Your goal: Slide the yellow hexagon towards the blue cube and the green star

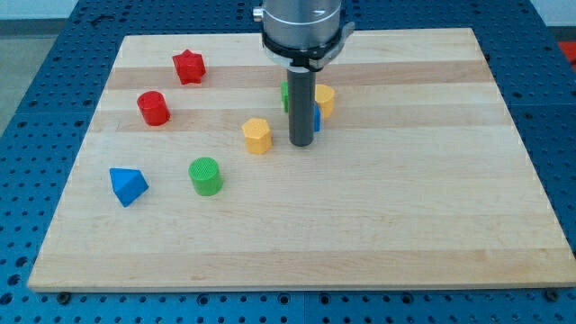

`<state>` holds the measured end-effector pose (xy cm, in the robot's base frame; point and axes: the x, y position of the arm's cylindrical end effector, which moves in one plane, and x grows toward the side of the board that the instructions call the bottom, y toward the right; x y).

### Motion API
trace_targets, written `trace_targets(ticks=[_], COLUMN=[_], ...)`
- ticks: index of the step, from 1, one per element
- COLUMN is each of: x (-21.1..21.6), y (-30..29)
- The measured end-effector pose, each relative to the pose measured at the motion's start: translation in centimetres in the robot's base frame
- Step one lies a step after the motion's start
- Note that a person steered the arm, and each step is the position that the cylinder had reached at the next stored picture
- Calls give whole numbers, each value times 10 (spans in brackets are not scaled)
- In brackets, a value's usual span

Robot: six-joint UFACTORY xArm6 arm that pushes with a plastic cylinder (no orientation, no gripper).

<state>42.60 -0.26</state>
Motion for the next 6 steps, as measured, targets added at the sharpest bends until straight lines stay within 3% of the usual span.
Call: trace_targets(ticks=[2,3,6], x=[40,57,-29], y=[-13,-51,-78])
